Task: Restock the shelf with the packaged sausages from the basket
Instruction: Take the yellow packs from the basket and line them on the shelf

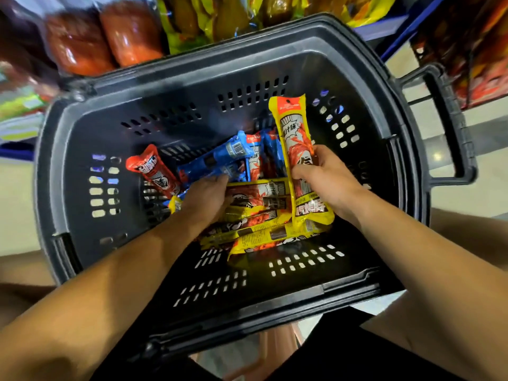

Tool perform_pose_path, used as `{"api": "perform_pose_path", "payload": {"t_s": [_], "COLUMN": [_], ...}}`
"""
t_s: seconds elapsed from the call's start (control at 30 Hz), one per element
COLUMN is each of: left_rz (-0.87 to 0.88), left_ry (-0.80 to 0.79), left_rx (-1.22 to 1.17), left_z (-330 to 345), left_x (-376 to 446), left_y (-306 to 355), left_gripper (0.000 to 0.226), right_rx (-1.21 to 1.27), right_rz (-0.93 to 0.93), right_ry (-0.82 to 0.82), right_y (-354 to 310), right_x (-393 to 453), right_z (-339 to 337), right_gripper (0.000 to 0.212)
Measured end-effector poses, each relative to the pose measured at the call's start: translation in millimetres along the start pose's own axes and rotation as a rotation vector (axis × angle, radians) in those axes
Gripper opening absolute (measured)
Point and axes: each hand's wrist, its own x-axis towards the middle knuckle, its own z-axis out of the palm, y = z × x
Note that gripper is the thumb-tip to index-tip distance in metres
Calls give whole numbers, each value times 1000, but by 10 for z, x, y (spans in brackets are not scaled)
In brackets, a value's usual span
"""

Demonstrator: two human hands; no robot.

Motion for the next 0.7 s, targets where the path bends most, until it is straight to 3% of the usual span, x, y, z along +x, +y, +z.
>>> {"api": "perform_pose_path", "payload": {"t_s": [0.13,0.2,0.4,0.5,0.57,0.7], "left_rz": [-102,-130,-305,-300,-241,-123], "left_ry": [149,217,220,265,300,433], "left_rx": [-184,-299,-882,-1059,-1165,-1258], "left_z": [-298,-423,-716,-922,-1019,-1210], "left_x": [-322,-532,-1201,-1483,-1650,-1895], "left_y": [-59,-64,36,155,198,175], "left_gripper": [41,50,68,25,13,37], "right_rx": [-16,-30,-167,-188,-162,-102], "right_rz": [-118,-153,-228,-305,-391,-608], "right_ry": [19,31,49,61,88,99], "right_y": [-53,-85,-174,-282,-379,-552], "right_x": [-93,-173,-582,-814,-983,-1318], "right_z": [38,59,131,142,170,273], "right_gripper": [30,31,40,49,50,45]}}
